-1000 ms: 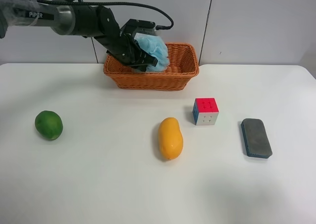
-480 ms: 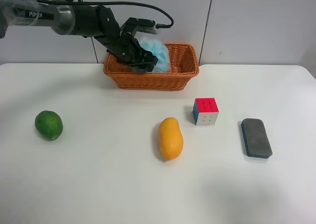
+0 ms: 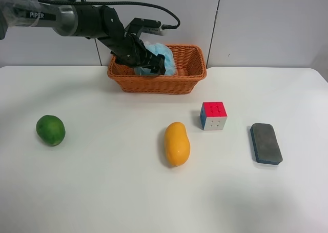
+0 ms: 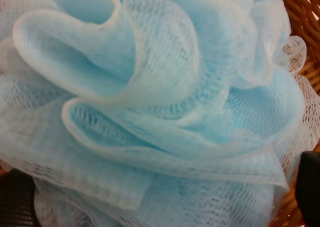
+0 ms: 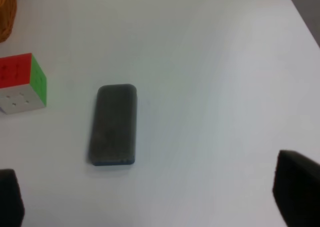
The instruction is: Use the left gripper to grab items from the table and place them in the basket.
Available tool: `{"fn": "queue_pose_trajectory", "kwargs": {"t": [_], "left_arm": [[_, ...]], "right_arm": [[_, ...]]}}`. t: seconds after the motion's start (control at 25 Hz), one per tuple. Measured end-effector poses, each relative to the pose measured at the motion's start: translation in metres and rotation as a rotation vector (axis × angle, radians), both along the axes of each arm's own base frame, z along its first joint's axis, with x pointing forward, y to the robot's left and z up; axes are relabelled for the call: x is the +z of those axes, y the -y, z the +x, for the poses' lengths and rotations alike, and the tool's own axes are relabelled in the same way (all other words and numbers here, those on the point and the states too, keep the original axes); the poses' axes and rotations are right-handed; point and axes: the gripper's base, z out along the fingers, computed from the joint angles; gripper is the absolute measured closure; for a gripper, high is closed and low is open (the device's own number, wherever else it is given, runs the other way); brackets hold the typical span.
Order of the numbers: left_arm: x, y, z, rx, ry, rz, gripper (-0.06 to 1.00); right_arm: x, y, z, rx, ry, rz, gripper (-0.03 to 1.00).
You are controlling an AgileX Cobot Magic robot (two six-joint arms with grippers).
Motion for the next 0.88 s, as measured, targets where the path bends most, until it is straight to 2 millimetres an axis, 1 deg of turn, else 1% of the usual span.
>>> {"fn": "queue_pose_trajectory", "kwargs": {"t": [0.12,0.24,0.44,0.64,0.76,0.88], "left_arm": [[0.003,0.0,-0.001,-0.005,-0.007,0.004,-0.05],[0.019,-0.002,-0.006,-0.02,-0.003,0.01,-0.05],[0.069,-0.007,-0.018,-0.042,0.059,0.011,-0.05],[0.116,-0.014,-0.039,-0.071,0.062,0.007,-0.05],[0.14,-0.019,-0.054,-0.092,0.048,0.013,-0.05],[0.159,-0.025,-0.07,-0.115,0.019,0.032,-0.05]], "right_arm": [[0.0,0.0,0.0,0.0,0.0,0.0,-0.02],[0.0,0.0,0.0,0.0,0.0,0.0,-0.02],[0.0,0.0,0.0,0.0,0.0,0.0,-0.02],[0.0,0.0,0.0,0.0,0.0,0.0,-0.02],[0.0,0.0,0.0,0.0,0.0,0.0,-0.02],[0.0,0.0,0.0,0.0,0.0,0.0,-0.02]]}}
